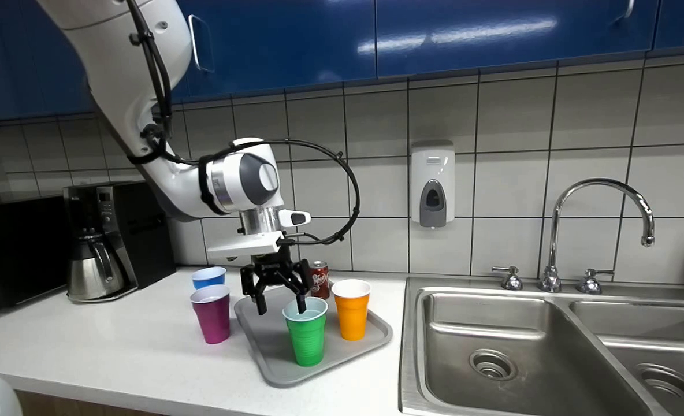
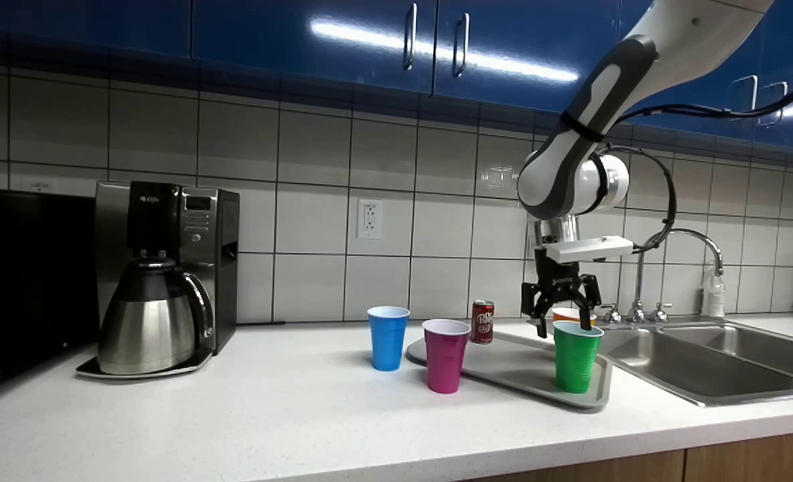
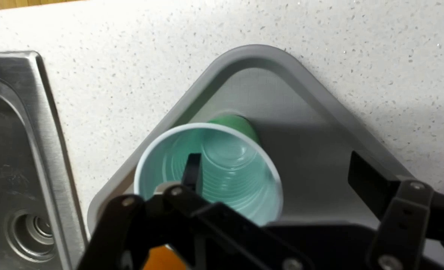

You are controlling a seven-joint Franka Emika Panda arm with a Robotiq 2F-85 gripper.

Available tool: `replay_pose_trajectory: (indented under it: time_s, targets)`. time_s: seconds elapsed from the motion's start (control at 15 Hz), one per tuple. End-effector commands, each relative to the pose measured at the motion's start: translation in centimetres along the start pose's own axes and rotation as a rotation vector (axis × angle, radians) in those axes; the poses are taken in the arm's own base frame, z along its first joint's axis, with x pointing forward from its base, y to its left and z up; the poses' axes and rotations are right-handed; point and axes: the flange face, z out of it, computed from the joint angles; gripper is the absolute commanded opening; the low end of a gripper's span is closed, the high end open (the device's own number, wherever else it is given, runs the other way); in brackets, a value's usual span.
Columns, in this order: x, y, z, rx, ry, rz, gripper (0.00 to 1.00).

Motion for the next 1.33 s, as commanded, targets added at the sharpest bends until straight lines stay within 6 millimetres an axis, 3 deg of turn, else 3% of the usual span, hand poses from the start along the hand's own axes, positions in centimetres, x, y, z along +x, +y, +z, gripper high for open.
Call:
replay_pose_trajectory:
  time_s: [0.0, 0.33, 0.4, 0.47, 1.07, 1.13, 1.27]
  targets:
    - [0.8, 0.5, 0.7, -0.020, -0.013, 0.015, 1.00]
    - [1.6, 0.5, 1.4, -0.023, -0.020, 0.015, 1.00]
    - [1.8, 0.6, 1.5, -0.023, -0.018, 0.015, 0.75]
    - [2.0, 0.6, 1.5, -0.022, -0.017, 0.017, 0.74]
    - [2.9, 0.7, 1.4, -0.026, -0.010, 0.011, 0.05]
    - [2.9, 0.7, 1.3, -0.026, -0.010, 0.010, 0.00]
    - [3.0, 0.6, 1.3, -0.028, -0.011, 0.009, 0.00]
